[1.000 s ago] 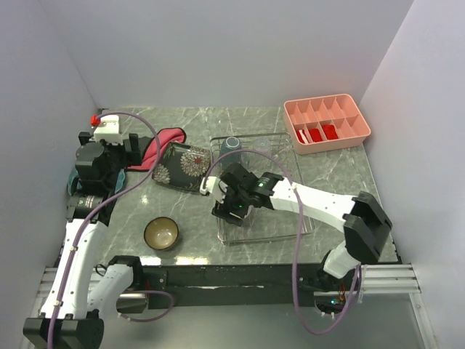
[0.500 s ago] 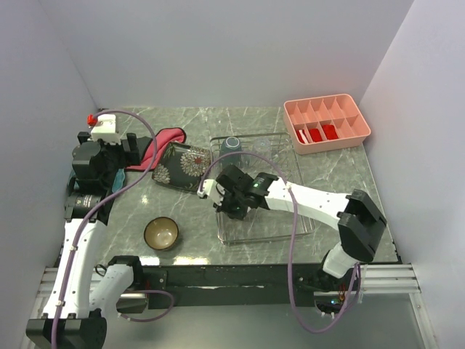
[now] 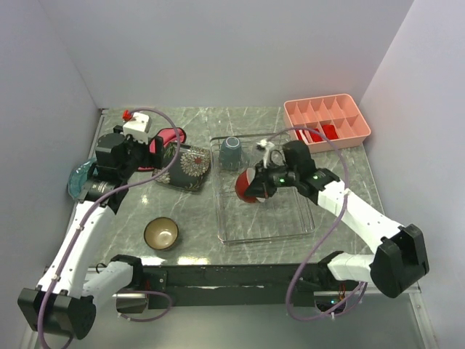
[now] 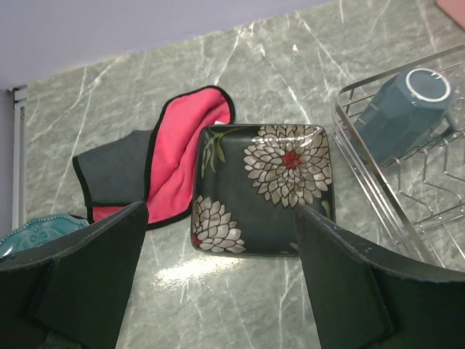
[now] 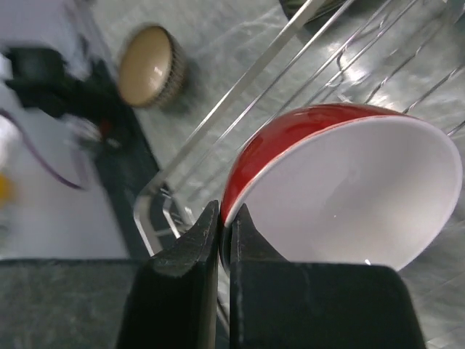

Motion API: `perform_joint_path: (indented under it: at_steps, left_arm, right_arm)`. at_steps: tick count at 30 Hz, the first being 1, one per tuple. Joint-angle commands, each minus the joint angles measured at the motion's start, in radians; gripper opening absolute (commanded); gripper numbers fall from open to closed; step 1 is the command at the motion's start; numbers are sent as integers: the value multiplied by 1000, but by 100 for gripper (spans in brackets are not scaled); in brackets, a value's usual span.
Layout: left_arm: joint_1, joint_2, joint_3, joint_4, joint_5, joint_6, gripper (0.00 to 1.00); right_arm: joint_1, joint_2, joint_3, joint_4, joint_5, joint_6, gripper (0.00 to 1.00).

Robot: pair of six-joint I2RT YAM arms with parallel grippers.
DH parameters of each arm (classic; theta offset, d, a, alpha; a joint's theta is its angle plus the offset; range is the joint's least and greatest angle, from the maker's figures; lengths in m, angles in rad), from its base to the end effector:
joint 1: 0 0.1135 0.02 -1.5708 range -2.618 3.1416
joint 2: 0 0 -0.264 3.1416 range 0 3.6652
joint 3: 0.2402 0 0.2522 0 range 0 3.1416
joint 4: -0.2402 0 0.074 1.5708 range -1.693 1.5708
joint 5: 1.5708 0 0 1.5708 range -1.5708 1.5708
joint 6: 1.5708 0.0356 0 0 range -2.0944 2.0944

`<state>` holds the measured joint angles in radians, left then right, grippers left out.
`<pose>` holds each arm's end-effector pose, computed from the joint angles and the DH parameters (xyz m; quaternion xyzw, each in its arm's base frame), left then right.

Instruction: Load the mixed dishes into the dish rack

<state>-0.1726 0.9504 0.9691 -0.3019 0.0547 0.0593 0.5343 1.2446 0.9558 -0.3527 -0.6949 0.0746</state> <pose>0.2120 -0.0389 0.3623 0.1088 0.7923 -0.0558 0.5978 0.2195 0.1563 0.2907 -0.3401 0.7837 0.4167 0.3107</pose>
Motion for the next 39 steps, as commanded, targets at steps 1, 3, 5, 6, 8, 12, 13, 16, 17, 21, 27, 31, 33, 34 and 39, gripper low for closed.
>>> perform_joint_path:
  at_steps: [1,3,5,6,8,12,13,16,17,21,27,31,33,34,39]
  left_arm:
    - [-4,21,23,32,-4,4,88]
    - [-4,37,31,26,-13,16,88]
    - [-4,53,37,21,-18,23,88]
    - [-5,59,39,20,-18,27,88]
    - [-8,70,39,24,-15,25,88]
    - [-11,74,37,29,-12,20,88]
    - [-11,76,37,26,-9,20,88]
    - [-11,71,36,14,-15,28,88]
    - [-13,70,30,15,-15,31,88]
    - [-10,67,19,23,-16,33,88]
    - [-13,85,23,35,-10,31,88]
    - [-15,96,17,58,-7,28,88]
    - [-18,96,11,64,-4,27,88]
    - [-19,96,7,70,-4,27,88]
    - [-28,91,-9,81,-1,20,88]
  right_arm:
    - [-65,-39,-147,551,-363,448,0]
    - [-74,-33,-245,721,-393,654,0]
    - [-74,-19,-332,920,-390,770,0]
    - [-74,-11,-360,987,-387,878,0]
    - [-82,9,-405,1052,-358,915,0]
    - [-106,49,-437,1098,-351,930,0]
    - [-118,59,-437,1074,-353,921,0]
    - [-143,101,-431,1020,-357,867,0]
    - [-151,122,-437,1018,-359,863,0]
    - [-177,171,-450,1046,-377,876,0]
    - [-224,170,-408,891,-382,748,0]
    - [-257,162,-356,618,-341,599,5]
    - [-276,158,-339,536,-313,521,13]
    - [-283,142,-316,444,-299,490,20]
    - [-304,38,-224,138,-14,185,42]
